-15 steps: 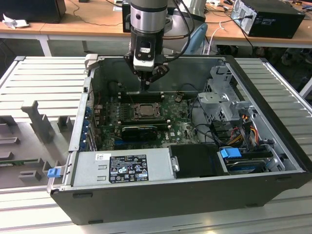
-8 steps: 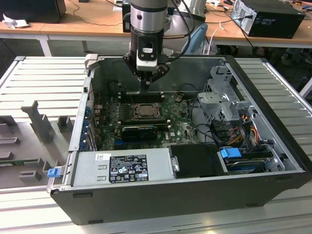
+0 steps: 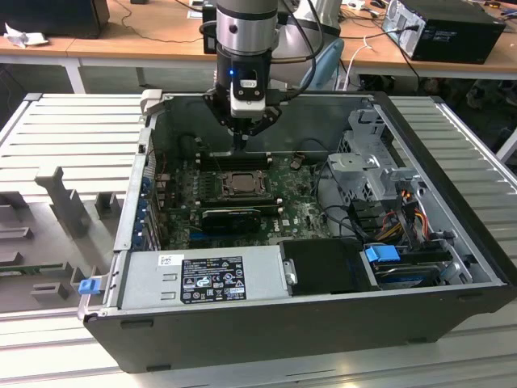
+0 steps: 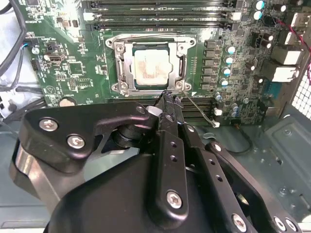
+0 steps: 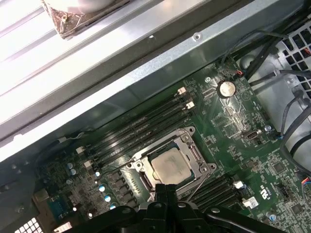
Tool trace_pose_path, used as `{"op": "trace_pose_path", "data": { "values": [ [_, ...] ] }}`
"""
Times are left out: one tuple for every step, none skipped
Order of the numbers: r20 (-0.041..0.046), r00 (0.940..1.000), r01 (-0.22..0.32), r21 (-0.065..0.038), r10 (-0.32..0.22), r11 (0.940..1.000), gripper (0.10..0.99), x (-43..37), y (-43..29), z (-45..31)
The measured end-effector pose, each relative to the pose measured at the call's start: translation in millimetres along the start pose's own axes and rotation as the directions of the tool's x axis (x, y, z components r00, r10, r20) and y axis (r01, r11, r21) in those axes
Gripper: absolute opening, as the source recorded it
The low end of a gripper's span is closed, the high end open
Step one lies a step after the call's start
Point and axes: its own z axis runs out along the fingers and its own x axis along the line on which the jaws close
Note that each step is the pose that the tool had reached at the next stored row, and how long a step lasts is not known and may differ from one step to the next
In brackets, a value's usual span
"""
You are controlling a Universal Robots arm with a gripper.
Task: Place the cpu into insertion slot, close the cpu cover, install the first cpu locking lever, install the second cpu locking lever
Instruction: 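Install the first cpu locking lever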
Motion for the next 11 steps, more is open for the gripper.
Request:
{"op": "trace_pose_path", "data": {
  "values": [
    [-0.0003, 1.0, 0.01, 0.0, -0.01, 1.0, 0.106, 0.0, 0.0, 0.0],
    [-0.0005, 0.9999, 0.016, 0.0, -0.016, 0.9999, 0.106, 0.0, 0.0, 0.0],
    [-0.0007, 0.9998, 0.02, 0.001, -0.02, 0.9998, 0.106, 0.0, 0.0, 0.0],
    [-0.0008, 0.9997, 0.024, 0.001, -0.024, 0.9997, 0.106, 0.0, 0.0, 0.0],
    [-0.0009, 0.9996, 0.029, 0.001, -0.029, 0.9996, 0.106, 0.0, 0.0, 0.0],
    [-0.0012, 0.9993, 0.038, 0.001, -0.038, 0.9993, 0.106, 0.0, 0.0, 0.0],
    [-0.0014, 0.999, 0.044, 0.001, -0.044, 0.999, 0.106, 0.0, 0.0, 0.0],
    [-0.0016, 0.9987, 0.05, 0.001, -0.05, 0.9987, 0.106, 0.0, 0.0, 0.0],
    [-0.0021, 0.9978, 0.066, 0.002, -0.066, 0.9978, 0.106, 0.0, 0.0, 0.0],
    [-0.0025, 0.9969, 0.078, 0.002, -0.078, 0.9969, 0.106, 0.0, 0.0, 0.0],
    [-0.0027, 0.9963, 0.086, 0.002, -0.086, 0.9963, 0.106, 0.0, 0.0, 0.0]
  ]
}}
